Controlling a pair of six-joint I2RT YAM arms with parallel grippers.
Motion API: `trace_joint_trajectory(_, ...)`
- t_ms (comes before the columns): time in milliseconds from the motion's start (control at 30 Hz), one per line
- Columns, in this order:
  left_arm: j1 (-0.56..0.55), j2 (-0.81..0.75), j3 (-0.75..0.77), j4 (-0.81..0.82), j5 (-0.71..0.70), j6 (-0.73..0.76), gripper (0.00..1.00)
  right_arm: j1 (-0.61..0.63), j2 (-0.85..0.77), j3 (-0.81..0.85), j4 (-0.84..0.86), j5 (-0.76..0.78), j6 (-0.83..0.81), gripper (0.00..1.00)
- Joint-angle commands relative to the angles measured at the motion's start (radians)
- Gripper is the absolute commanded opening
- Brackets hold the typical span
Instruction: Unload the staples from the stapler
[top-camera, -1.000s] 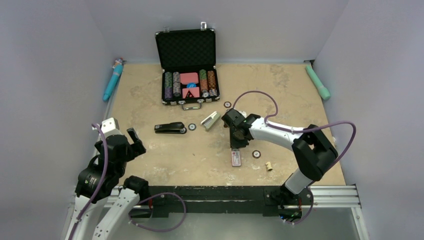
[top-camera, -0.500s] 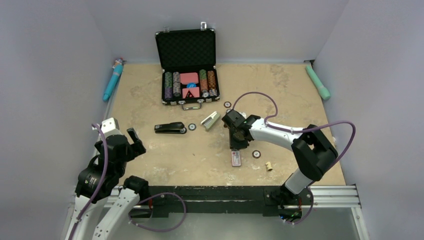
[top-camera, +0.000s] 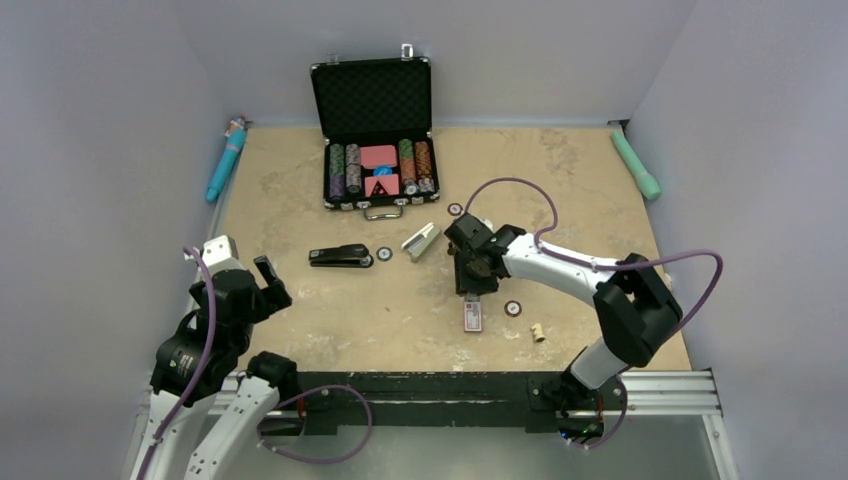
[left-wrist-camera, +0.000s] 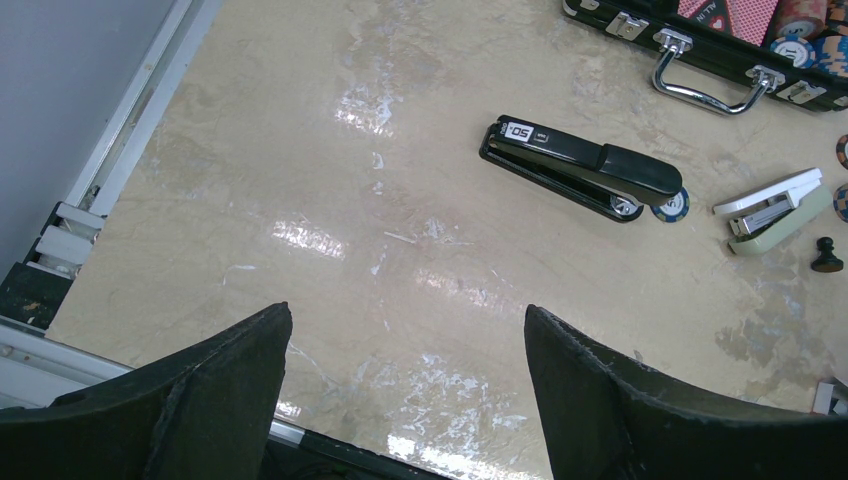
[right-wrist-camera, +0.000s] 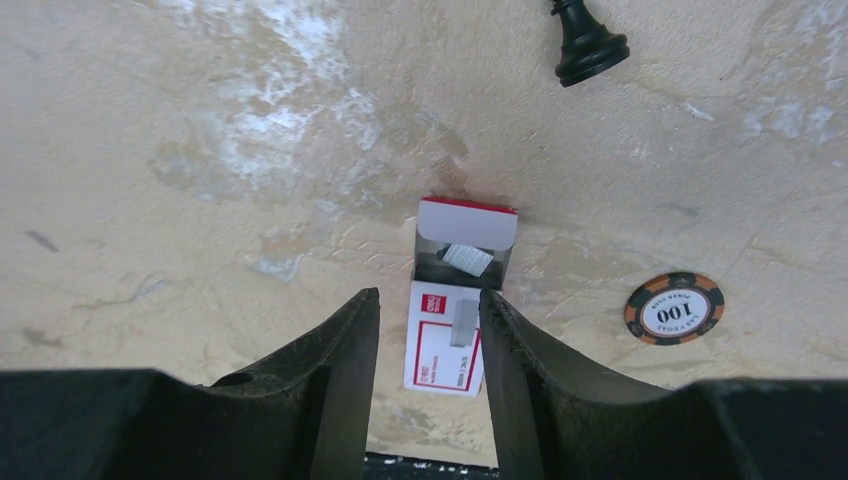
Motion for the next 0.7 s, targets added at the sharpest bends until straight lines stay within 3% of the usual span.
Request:
trace_joint_trajectory(0,0.006,0.0,0.019,0.016,-0.004,-0.001,0.89,-0.001,-0.096,0.101,-0.059,-0.008,-0.023,0.44)
trace_joint_trajectory(167,0.008,0.0,0.02,0.018,-0.001,0.0,0.89,-0.001,-0.124,0.139,-0.075,-0.002,-0.061,0.41)
trace_joint_trajectory(400,0.008,-0.002,0.02,0.018,-0.001,0.001,0.9,-0.003,-0.001,0.18,-0.04,0.044,-0.118,0.3)
trace_joint_trajectory(567,0.006,0.02,0.013,0.054,0.055,0.038,0.9,-0.009,0.071,0.21,-0.04,0.031,-0.15,0.31)
trace_joint_trajectory(667,0.005,0.039,0.019,0.049,0.067,0.036,0.9,-0.01,0.081,0.196,-0.043,0.032,-0.167,0.37)
